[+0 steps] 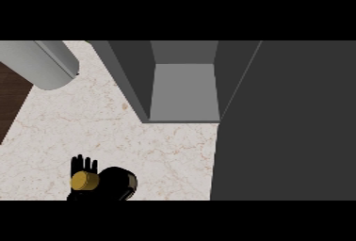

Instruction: Pick up the wine, place it into the cabinet and close the cabinet

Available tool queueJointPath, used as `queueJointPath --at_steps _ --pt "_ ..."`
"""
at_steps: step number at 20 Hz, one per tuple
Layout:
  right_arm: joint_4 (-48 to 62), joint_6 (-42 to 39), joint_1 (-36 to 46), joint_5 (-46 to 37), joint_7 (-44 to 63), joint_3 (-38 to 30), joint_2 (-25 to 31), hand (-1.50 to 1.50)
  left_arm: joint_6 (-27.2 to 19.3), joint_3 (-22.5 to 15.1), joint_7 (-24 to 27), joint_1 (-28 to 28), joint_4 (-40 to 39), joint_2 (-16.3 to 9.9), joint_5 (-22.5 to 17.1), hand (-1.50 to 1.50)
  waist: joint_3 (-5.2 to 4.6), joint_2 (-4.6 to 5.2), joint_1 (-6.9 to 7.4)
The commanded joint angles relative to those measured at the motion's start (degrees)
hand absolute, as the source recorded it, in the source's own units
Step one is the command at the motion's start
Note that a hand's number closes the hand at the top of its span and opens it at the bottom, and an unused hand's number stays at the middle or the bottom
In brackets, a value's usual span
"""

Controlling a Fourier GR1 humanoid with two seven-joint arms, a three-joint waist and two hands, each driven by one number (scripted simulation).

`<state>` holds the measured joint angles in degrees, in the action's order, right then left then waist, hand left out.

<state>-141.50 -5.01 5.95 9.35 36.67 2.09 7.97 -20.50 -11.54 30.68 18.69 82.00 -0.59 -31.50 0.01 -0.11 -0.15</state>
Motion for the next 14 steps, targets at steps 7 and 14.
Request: queueJointPath --at_steps 7,14 --pt "-6.9 1.1 0.1 5.3 4.6 -0.6 -1.3 -1.50 9.4 -0.1 2.5 -2.3 -4.4 -0.5 -2.2 1.50 -0.02 -0.01 -0.07" --pt "-7.4 0.8 0.4 5.9 5.7 -1.9 -0.7 -1.50 6.4 -0.8 1.8 -8.3 -6.5 -5.0 5.3 1.50 0.01 -0.03 -0.48"
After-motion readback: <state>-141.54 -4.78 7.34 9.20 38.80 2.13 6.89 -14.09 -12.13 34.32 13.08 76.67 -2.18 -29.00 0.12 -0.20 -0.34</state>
